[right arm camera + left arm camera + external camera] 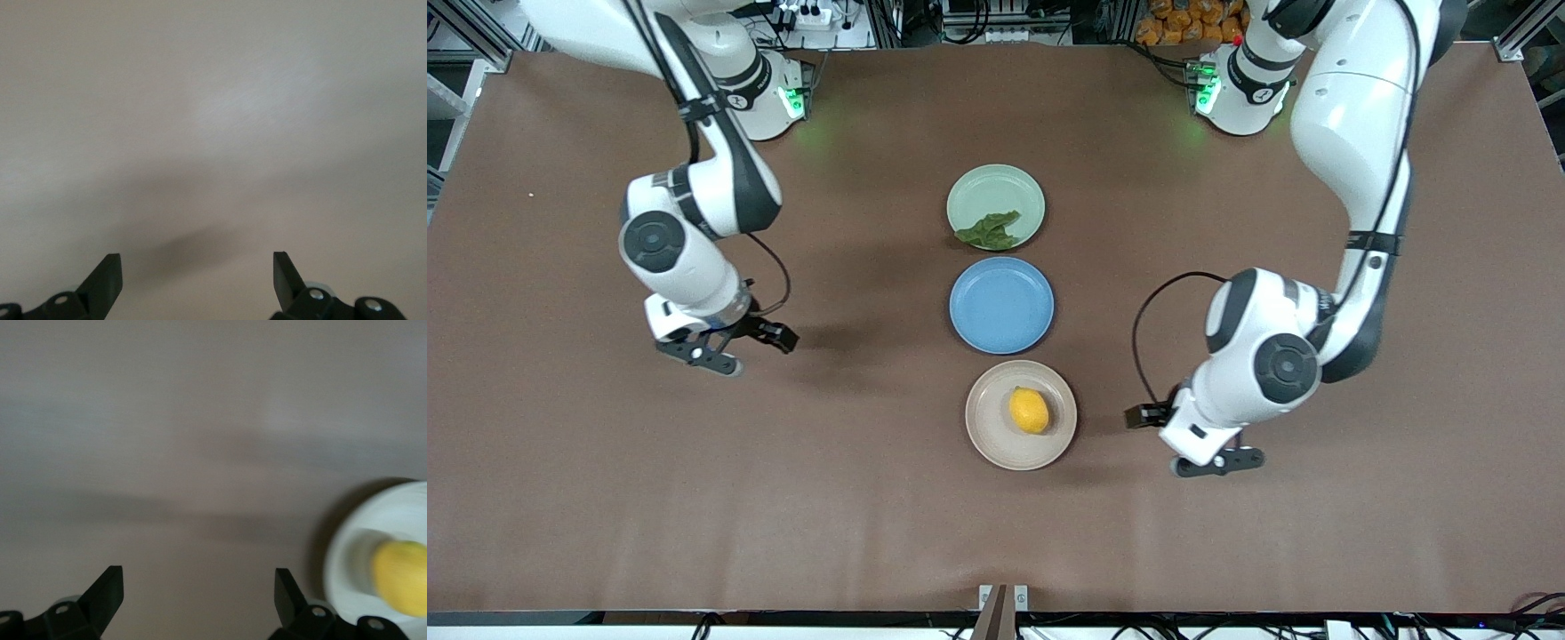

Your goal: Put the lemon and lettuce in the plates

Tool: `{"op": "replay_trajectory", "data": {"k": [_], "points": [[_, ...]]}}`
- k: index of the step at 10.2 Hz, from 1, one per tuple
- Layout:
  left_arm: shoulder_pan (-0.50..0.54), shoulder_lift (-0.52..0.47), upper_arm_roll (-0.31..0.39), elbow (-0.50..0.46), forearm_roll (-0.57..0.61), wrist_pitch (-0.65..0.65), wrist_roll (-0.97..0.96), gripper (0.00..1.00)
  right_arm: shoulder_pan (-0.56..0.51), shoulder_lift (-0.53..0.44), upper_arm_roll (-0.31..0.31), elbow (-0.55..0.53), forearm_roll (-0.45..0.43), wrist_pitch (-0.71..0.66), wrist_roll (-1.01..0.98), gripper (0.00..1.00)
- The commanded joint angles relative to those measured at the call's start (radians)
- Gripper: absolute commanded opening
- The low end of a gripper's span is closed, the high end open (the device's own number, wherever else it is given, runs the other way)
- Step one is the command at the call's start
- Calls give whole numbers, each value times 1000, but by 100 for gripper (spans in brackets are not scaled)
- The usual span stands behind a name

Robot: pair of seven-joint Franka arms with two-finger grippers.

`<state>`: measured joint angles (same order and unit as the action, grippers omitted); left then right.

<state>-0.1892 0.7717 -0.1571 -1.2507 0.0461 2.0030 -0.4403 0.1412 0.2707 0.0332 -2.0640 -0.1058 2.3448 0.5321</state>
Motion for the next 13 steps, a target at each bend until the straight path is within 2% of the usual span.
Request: {"op": "replay_trajectory", "data": {"k": [1, 3, 4, 8, 9, 11, 13], "points": [[59, -37, 4, -29, 92, -111, 69, 100, -81, 9, 21, 4, -20, 22, -90, 100], [92, -57, 5, -30, 124, -156, 97, 100, -104, -7, 21, -13, -20, 13, -92, 100], [99, -58, 7, -30, 124, -168, 101, 100, -104, -40, 21, -57, -20, 21, -90, 100], [160, -155, 5, -52, 123, -263, 198, 100, -101, -296, 25, -273, -17, -16, -170, 100], [171, -217, 7, -83, 121, -289, 237, 100, -101, -353, 31, -297, -17, -78, -187, 100], [188, -380, 24, -227, 106, -294, 319, 100, -133, -413, 34, -285, -9, -226, -274, 100], [165, -570, 89, -411, 26, -293, 336, 100, -164, -409, 30, -248, -5, -231, -337, 100]]}}
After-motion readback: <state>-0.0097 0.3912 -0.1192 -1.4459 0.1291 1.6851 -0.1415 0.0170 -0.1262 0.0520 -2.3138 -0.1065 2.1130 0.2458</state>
